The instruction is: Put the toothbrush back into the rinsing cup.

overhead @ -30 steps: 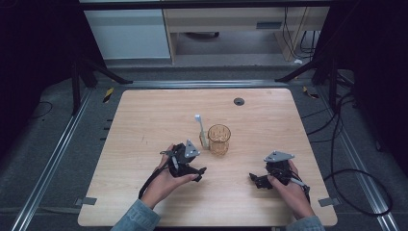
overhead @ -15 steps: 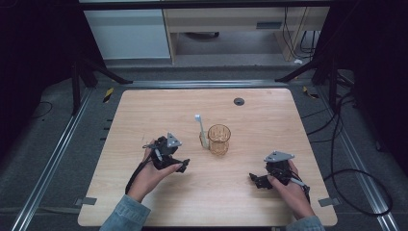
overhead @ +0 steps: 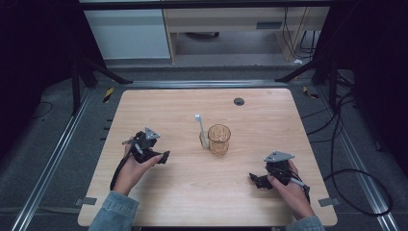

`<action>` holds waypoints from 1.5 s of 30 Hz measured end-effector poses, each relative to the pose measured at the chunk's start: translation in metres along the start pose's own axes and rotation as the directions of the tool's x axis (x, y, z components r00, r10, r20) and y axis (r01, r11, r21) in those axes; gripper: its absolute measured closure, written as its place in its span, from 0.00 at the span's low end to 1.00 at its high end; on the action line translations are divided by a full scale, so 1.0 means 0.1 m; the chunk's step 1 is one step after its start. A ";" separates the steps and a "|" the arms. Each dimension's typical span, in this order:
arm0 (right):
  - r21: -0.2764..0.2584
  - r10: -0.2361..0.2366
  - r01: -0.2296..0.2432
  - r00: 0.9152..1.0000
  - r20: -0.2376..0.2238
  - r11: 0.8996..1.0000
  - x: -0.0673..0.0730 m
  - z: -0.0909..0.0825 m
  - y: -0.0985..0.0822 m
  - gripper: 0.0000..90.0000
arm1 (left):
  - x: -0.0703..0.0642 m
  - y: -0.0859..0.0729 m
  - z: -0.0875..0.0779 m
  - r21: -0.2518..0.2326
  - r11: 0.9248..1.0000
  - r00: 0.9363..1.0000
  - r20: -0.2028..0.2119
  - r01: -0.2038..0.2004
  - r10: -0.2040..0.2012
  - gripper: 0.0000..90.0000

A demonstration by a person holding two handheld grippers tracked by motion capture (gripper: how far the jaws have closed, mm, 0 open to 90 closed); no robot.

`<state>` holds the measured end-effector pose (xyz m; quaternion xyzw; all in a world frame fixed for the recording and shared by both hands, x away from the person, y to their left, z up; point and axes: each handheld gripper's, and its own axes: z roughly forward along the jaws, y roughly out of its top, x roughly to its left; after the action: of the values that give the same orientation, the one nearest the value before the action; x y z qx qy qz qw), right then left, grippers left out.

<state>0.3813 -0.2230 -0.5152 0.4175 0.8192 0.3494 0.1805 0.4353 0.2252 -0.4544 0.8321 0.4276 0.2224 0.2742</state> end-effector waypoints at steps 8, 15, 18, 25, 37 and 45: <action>0.000 0.000 0.000 1.000 -0.001 1.000 0.00 0.00 0.00 0.01 | 0.20 -0.13 0.07 0.036 0.999 0.999 -0.030 0.036 -0.035 0.09; 0.000 0.000 0.000 1.000 0.000 1.000 0.00 0.00 0.00 0.01 | 0.39 -0.25 0.10 0.047 0.995 0.995 -0.049 0.091 -0.089 0.09; -0.001 -0.002 0.002 1.000 0.000 1.000 0.00 0.00 0.00 0.01 | 0.48 -0.30 0.12 0.042 0.993 0.992 -0.068 0.113 -0.110 0.09; -0.001 -0.002 0.002 1.000 -0.002 1.000 0.00 0.00 0.00 0.01 | 0.63 -0.39 0.16 0.026 0.986 0.984 -0.074 0.164 -0.162 0.09; -0.001 -0.003 0.003 1.000 0.000 1.000 0.00 0.00 0.00 0.01 | 0.74 -0.47 0.23 0.003 0.980 0.978 -0.065 0.200 -0.200 0.09; -0.001 -0.002 0.002 1.000 -0.002 1.000 0.00 0.00 0.00 0.01 | 0.76 -0.50 0.29 -0.008 0.978 0.976 -0.057 0.208 -0.208 0.09</action>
<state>0.3815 -0.2231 -0.5151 0.4166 0.8195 0.3499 0.1802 0.4637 0.3049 -0.4978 0.7759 0.5199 0.2169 0.2841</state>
